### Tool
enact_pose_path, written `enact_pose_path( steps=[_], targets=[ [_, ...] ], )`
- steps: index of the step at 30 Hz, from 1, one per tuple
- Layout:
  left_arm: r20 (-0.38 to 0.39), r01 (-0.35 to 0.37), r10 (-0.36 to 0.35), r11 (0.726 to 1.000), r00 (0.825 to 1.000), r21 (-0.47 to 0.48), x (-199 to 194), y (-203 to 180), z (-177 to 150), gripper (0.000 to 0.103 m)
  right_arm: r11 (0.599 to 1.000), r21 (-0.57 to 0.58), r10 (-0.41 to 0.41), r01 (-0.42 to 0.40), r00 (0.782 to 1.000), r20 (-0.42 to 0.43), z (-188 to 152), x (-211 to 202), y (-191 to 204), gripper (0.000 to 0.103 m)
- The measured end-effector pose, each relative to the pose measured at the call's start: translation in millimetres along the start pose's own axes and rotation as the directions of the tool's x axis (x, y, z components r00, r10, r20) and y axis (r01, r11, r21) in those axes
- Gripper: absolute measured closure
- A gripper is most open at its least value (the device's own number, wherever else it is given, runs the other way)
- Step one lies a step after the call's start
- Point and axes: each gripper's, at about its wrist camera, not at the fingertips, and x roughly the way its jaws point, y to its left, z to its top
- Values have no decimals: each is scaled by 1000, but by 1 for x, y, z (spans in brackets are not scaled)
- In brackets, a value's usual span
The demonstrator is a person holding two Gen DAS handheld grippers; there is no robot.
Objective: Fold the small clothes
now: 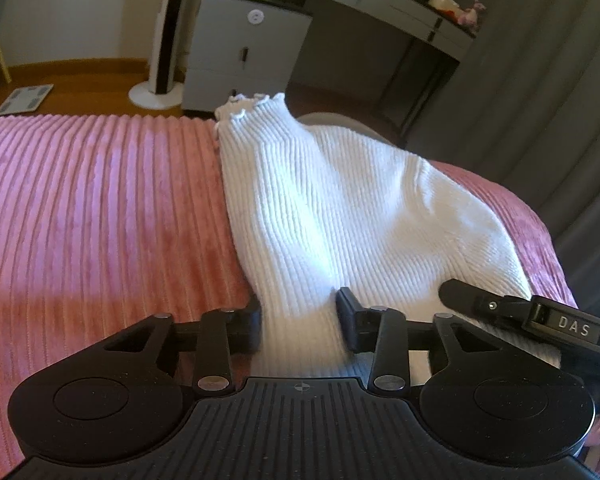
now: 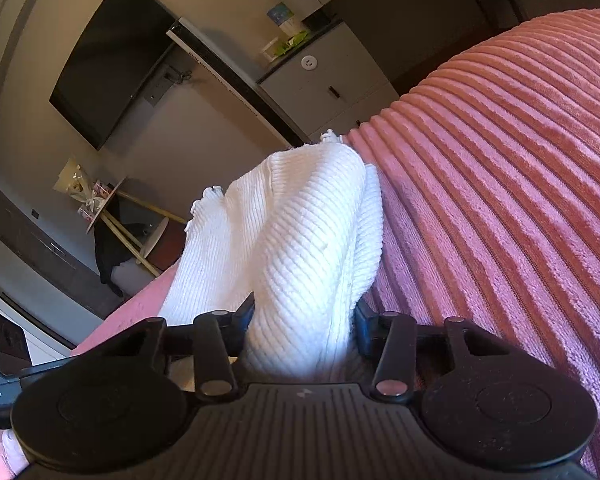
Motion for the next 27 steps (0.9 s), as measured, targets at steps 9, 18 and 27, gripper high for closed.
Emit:
enact_pose_path(
  steps=[9, 18, 27],
  targets=[
    [36, 14, -13, 999, 999, -38, 7, 0, 0, 65, 998, -53, -23, 22, 1000, -2, 1, 5, 11, 58],
    [135, 30, -21, 998, 991, -63, -64, 17, 7, 75, 975, -215, 58, -58, 998, -7, -16, -12, 88, 64],
    [164, -154, 169, 983, 972, -97, -161, 81, -64, 72, 940, -278, 163, -197, 976, -142, -98, 3, 162, 64]
  ],
)
